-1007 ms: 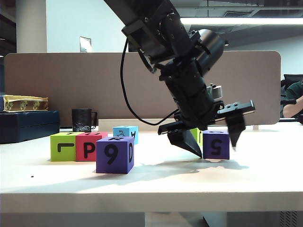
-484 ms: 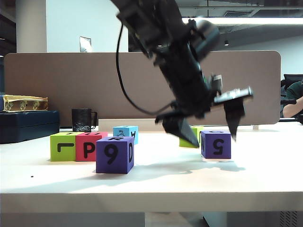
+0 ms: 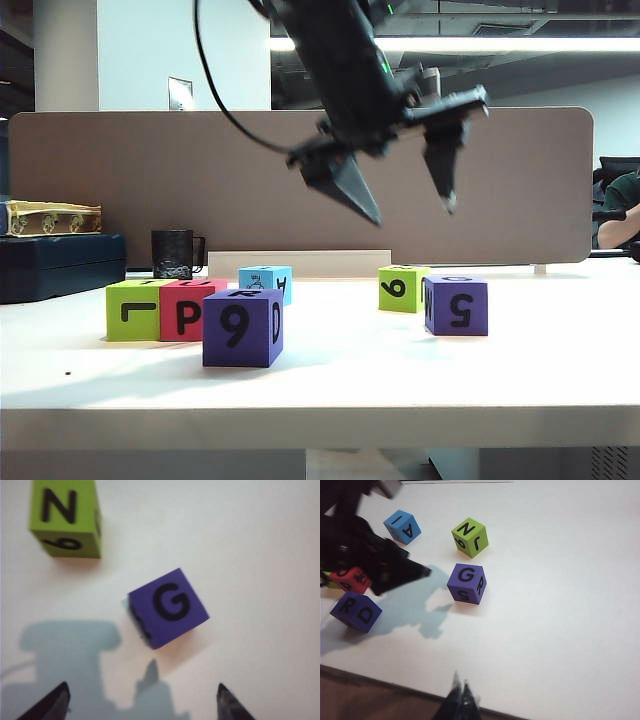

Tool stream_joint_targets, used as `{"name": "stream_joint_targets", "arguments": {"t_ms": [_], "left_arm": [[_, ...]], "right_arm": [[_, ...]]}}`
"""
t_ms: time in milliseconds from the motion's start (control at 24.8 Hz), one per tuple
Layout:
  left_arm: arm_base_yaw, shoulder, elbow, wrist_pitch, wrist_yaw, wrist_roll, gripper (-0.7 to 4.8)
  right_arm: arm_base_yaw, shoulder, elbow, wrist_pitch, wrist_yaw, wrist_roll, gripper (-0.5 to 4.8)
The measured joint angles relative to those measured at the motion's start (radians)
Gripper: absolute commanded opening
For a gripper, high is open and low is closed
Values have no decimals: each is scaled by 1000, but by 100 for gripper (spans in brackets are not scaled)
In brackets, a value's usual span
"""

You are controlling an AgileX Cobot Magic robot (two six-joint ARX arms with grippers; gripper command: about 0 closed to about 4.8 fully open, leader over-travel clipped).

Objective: Select the appropriate blocks from the scattered letter blocks on the table and arrange them in a row to spell out "TURING".

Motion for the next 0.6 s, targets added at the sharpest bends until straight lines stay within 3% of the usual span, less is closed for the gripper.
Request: {"name": "stream_joint_targets", "arguments": {"t_ms": [242,604], "left_arm": [[37,-98,0,-42,-15,108,368],[39,-171,1,-46,-14,137,367]], "right_arm": [[0,0,0,0,0,0,-1],[0,0,0,0,0,0,-1]]}}
